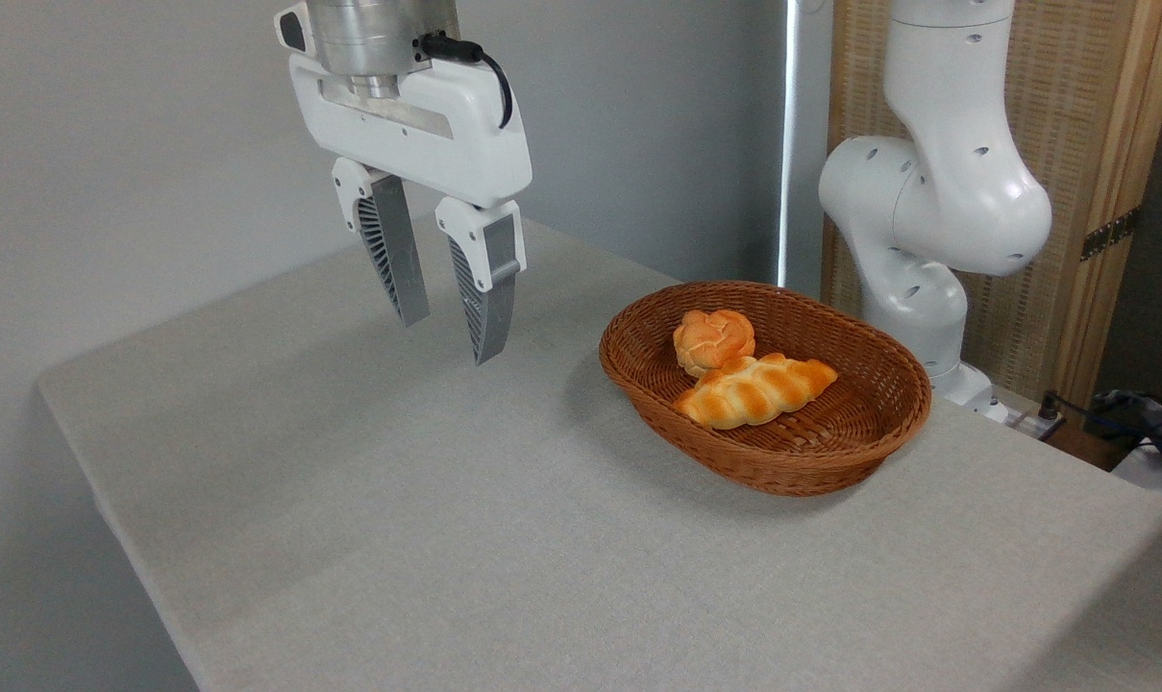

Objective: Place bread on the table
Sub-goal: 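Move the open gripper over the wicker basket toward the braided roll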

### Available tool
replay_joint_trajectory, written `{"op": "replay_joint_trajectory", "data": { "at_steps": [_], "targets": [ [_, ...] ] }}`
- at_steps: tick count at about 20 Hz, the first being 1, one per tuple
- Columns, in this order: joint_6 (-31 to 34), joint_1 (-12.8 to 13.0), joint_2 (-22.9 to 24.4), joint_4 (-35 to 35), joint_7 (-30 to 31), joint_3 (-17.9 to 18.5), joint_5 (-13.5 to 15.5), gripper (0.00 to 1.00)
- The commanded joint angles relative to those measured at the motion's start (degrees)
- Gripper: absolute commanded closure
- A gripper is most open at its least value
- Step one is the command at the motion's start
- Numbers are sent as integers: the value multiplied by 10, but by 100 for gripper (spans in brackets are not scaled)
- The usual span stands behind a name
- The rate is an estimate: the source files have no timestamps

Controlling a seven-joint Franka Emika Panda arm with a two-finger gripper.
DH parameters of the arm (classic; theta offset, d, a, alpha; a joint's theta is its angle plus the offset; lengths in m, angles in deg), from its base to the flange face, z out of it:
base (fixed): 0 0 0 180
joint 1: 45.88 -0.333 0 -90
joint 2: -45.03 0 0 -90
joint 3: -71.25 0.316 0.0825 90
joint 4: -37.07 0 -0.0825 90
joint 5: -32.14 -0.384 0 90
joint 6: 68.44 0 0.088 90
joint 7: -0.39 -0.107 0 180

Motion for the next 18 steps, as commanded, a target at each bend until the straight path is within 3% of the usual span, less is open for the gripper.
{"op": "replay_joint_trajectory", "data": {
  "at_steps": [1,11,15,18],
  "targets": [
    [35,-3,28,-7,-11,0,22,0],
    [34,-2,33,-12,-11,0,22,0],
    [34,-2,63,-49,-22,-5,22,0],
    [34,-1,116,-111,-81,-5,22,0]
  ]
}}
